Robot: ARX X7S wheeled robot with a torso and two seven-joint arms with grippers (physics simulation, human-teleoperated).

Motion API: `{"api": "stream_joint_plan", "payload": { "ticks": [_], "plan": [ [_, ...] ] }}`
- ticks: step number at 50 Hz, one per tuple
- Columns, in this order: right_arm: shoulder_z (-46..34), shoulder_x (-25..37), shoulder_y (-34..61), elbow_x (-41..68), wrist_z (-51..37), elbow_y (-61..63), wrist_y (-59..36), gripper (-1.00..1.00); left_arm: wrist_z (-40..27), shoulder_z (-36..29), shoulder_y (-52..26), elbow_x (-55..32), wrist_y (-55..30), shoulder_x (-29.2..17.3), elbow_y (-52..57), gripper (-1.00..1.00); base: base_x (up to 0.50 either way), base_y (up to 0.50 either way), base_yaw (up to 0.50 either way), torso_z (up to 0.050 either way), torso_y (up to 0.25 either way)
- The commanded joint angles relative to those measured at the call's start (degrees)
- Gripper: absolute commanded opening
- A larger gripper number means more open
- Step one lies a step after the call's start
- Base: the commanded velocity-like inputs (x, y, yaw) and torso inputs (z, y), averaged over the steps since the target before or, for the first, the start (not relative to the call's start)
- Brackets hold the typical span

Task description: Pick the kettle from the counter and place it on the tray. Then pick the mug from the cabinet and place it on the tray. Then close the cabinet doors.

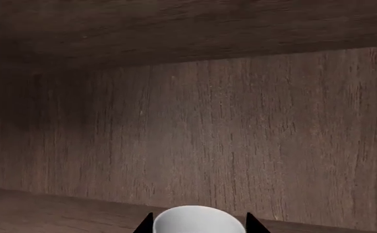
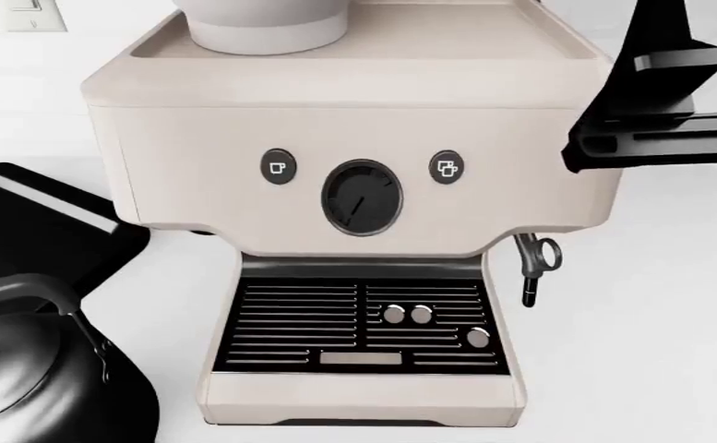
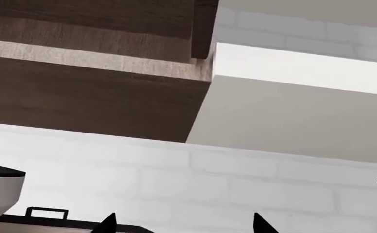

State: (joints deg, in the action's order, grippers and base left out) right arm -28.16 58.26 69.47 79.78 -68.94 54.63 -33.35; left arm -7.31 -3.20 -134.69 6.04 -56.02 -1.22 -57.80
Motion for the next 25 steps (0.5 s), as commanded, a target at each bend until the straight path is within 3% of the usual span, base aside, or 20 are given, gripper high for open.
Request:
{"api": "stream_joint_plan", "payload": {
  "ticks": [1,25],
  "plan": [
    [-1.4,0.8,-0.9,1.0,-0.9,0.2,-0.6,1.00,2.1,1.8,-0.3,2.7,-4.9,0.7,10.8,-1.00,-0.50,0.00,0.00,0.000,0.000],
    [-0.7,1.6,-0.4,3.0,-2.6,1.6,0.0,1.00,6.1,2.0,-0.3,4.6,-10.9,0.4,17.2,-1.00,-0.50,0.00,0.00,0.000,0.000]
  ]
}}
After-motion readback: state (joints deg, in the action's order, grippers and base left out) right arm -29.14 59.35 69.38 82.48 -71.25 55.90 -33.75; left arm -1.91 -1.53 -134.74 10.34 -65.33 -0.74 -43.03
